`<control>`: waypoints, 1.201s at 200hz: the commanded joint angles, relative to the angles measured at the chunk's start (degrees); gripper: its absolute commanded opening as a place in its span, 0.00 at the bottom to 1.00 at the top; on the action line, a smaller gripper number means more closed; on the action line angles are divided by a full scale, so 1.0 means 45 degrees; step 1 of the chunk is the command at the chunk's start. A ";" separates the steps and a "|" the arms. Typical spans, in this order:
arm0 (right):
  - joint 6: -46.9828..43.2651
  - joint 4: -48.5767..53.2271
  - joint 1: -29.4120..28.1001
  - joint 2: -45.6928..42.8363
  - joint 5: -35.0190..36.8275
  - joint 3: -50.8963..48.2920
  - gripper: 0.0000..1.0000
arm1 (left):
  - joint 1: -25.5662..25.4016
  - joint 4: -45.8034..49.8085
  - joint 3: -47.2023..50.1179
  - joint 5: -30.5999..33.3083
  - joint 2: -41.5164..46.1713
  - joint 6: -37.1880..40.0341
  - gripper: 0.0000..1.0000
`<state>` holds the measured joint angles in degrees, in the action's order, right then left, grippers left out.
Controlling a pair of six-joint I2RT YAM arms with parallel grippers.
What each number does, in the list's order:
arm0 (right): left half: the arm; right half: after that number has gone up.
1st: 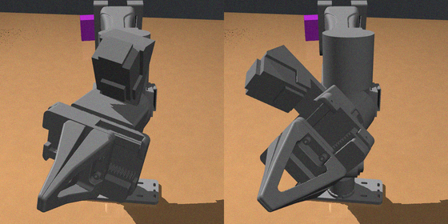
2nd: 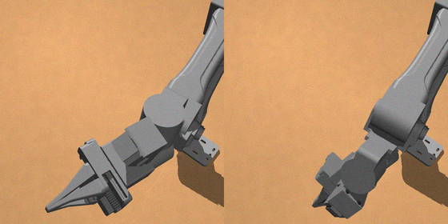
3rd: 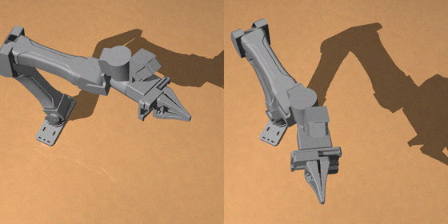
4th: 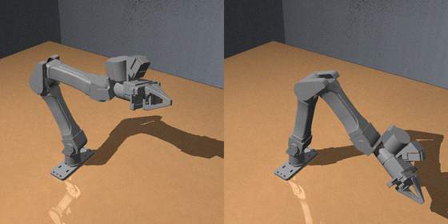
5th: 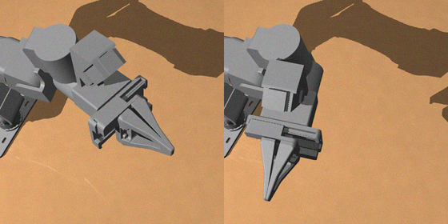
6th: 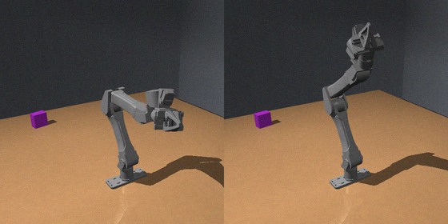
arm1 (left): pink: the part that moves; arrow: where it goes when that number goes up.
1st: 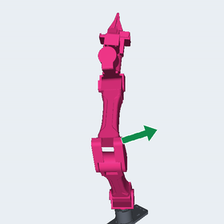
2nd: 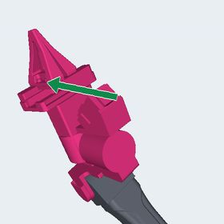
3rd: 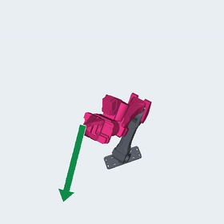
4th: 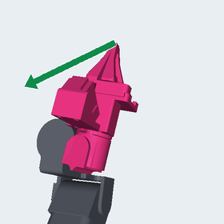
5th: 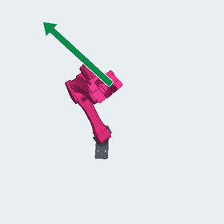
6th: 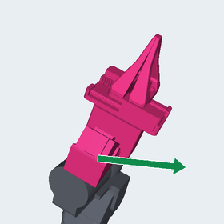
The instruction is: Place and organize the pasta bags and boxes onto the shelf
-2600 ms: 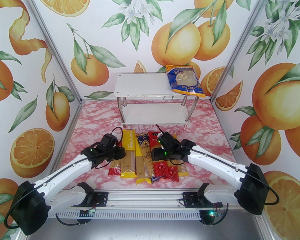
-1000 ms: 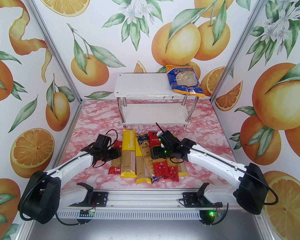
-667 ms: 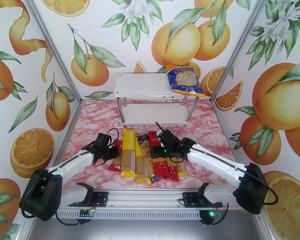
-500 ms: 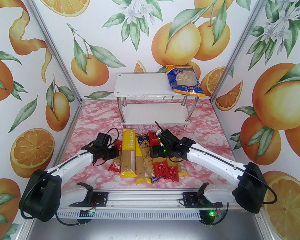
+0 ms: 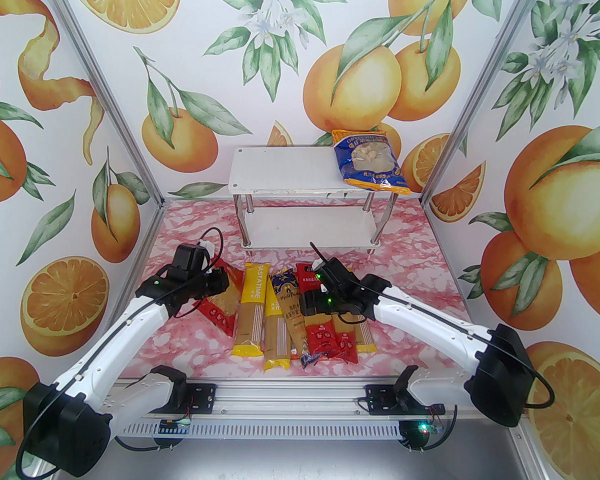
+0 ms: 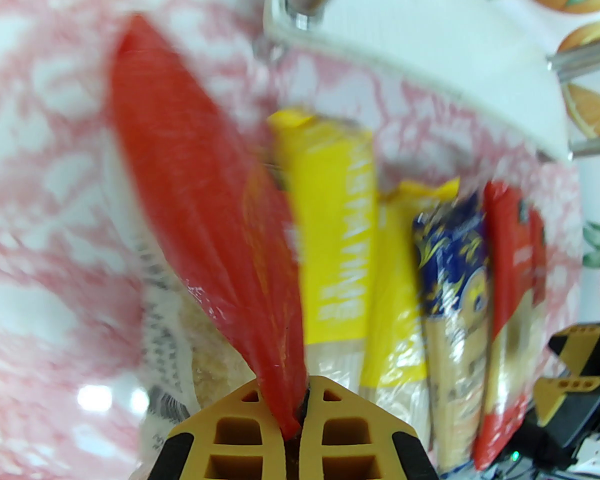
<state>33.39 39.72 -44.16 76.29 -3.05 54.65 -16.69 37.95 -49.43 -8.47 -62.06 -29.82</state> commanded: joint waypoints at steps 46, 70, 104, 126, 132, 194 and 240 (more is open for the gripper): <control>-0.0191 -0.0507 0.0116 -0.0225 0.0031 0.0141 0.80 | -0.0022 -0.0870 -0.2608 -0.1813 0.0208 -0.0543 0.00; -0.0194 -0.0604 0.0154 -0.0342 0.0110 0.0100 0.81 | -0.0022 -0.1595 -0.2769 -0.2805 0.0193 -0.1321 0.00; -0.0306 -0.0590 0.0266 -0.0558 0.0211 0.0159 0.81 | -0.0172 -0.3742 -0.1928 -0.3879 0.0263 -0.3035 0.00; -0.0355 -0.0460 0.0338 -0.0813 0.0346 0.0199 0.81 | -0.0509 -0.5041 -0.1511 -0.4158 0.0112 -0.3960 0.00; -0.0382 -0.0421 0.0373 -0.0897 0.0393 0.0208 0.81 | -0.0620 -0.5337 -0.1468 -0.4163 0.0065 -0.4149 0.00; -0.0510 -0.0137 0.0665 -0.1645 0.0599 0.0022 0.81 | -0.1919 -0.8315 -0.0650 -0.3721 -0.0329 -0.6136 0.00; -0.0736 0.0130 0.0749 -0.1701 0.0599 0.0261 0.81 | -0.2843 -1.1764 0.1467 -0.2609 -0.0441 -0.8121 0.00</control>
<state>31.40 38.96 -41.43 69.63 -1.85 54.65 -27.53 3.14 -45.36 -22.65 -64.66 -60.20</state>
